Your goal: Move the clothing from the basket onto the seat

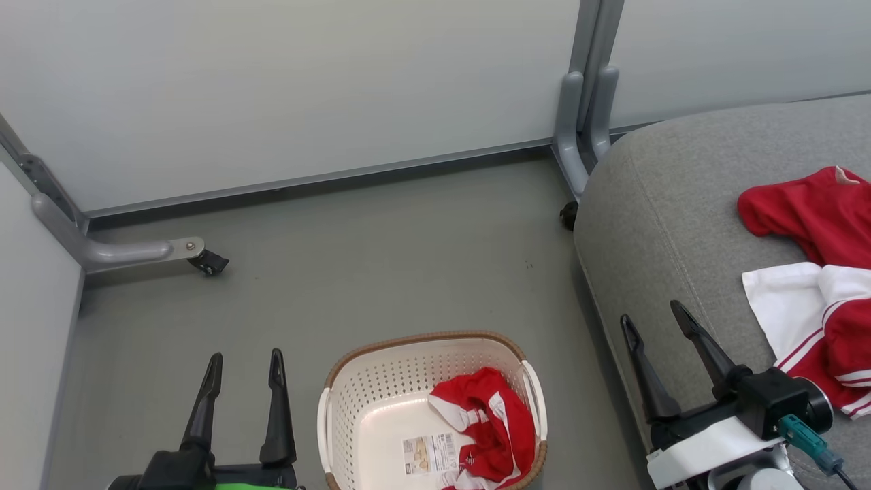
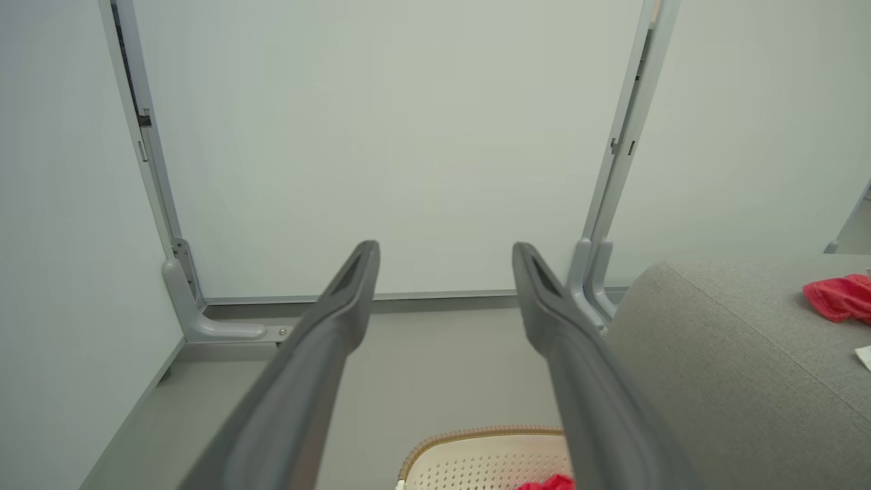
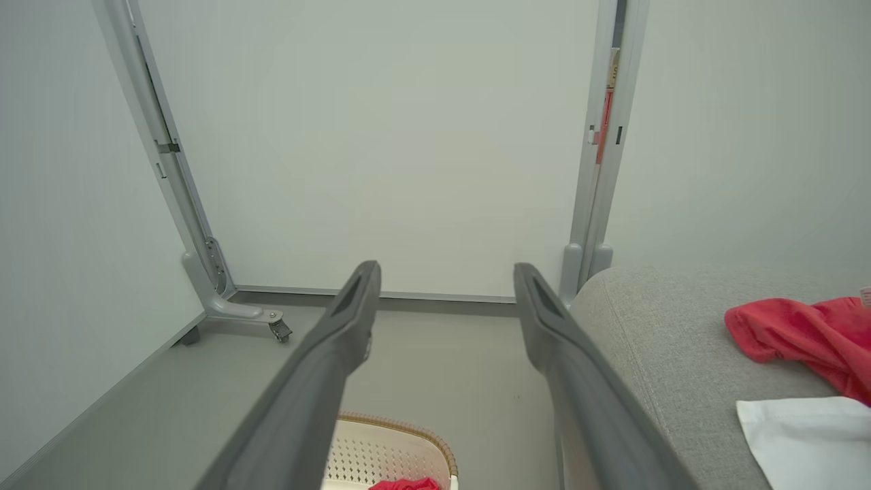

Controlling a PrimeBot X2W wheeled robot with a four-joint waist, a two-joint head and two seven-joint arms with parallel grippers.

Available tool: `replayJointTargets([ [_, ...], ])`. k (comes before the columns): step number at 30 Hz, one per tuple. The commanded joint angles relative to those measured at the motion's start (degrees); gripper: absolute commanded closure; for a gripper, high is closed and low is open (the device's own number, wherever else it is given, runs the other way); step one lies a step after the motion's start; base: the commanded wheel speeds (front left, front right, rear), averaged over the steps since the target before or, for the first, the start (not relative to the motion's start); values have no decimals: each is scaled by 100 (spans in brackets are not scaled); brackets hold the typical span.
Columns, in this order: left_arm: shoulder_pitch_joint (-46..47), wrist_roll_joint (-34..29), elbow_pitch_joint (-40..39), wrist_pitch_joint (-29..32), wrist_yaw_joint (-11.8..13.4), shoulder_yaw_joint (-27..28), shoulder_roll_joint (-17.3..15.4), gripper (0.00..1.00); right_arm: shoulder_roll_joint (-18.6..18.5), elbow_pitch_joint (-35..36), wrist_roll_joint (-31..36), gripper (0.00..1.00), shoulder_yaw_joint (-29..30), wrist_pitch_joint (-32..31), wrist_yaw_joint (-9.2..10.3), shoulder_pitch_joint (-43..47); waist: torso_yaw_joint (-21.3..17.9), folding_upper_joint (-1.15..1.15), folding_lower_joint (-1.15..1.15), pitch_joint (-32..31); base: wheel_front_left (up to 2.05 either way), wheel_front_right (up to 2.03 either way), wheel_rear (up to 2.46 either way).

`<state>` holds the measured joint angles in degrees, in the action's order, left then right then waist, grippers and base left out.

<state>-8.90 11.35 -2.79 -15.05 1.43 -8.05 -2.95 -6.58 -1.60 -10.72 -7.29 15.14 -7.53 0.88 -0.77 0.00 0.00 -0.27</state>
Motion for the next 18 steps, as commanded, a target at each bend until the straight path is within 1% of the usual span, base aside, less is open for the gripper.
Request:
replayJointTargets([
  [1,-101,25,21,-18,-37,30,5,0,-1,-13,-34,0,-3,1,8,107,-20,0,0,-48,0,0,0],
  [18,-158,90,140,-18,-12,6,5,0,-68,-17,-42,0,8,1,8,140,-72,0,0,-16,0,0,0],
])
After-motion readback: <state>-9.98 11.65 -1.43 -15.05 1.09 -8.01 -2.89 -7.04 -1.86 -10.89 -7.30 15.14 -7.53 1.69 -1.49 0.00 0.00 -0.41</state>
